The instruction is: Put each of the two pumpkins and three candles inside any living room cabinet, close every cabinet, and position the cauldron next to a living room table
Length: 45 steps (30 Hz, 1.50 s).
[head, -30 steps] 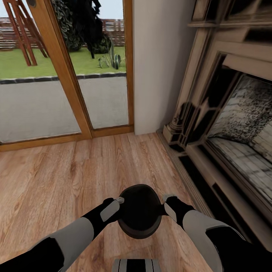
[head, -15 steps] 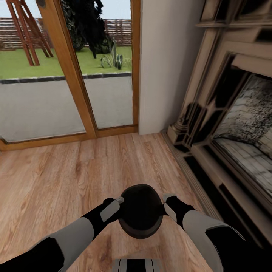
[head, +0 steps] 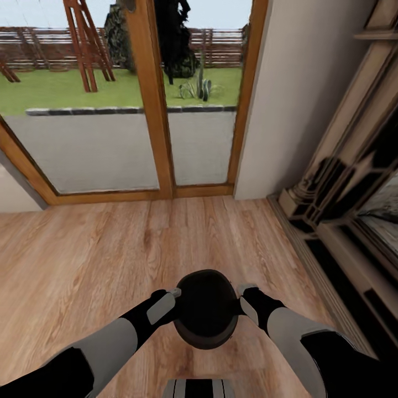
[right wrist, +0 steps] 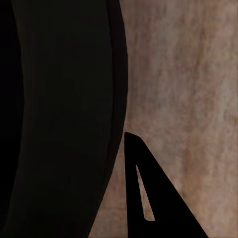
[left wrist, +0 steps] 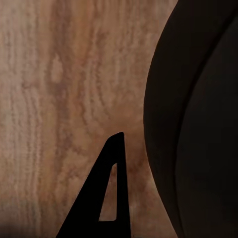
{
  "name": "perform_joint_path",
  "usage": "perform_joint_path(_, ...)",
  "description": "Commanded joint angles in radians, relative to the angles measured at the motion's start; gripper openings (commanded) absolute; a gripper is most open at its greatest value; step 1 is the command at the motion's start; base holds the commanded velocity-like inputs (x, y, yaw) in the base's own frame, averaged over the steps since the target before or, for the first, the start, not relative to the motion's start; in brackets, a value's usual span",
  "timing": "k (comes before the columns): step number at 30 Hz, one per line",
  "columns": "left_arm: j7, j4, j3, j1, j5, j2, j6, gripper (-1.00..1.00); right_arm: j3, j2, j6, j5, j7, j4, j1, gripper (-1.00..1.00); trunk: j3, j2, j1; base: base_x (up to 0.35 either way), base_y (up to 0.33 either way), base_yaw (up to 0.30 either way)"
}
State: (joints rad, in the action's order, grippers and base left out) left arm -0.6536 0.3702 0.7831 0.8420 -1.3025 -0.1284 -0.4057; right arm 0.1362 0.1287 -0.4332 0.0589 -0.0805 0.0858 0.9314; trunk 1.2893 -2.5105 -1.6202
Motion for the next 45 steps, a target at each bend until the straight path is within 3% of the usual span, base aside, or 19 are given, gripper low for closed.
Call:
perform_joint_path(1,-0.001,0.0,0.001,0.0,0.008,0.0,-0.002,-1.0,-0.003,0.0,0.001,0.01,0.002,0.0,0.0,-1.0,0.0,0.0,0.0,0.0,0.192,0.287)
perform_joint_path(45,-0.003,0.001,0.001,0.0,0.008,0.0,-0.002,-1.0,-0.003,0.002,0.001,0.011,0.001,0.0,0.0,-1.0,0.0,0.0,0.0,0.0,0.012,0.289)
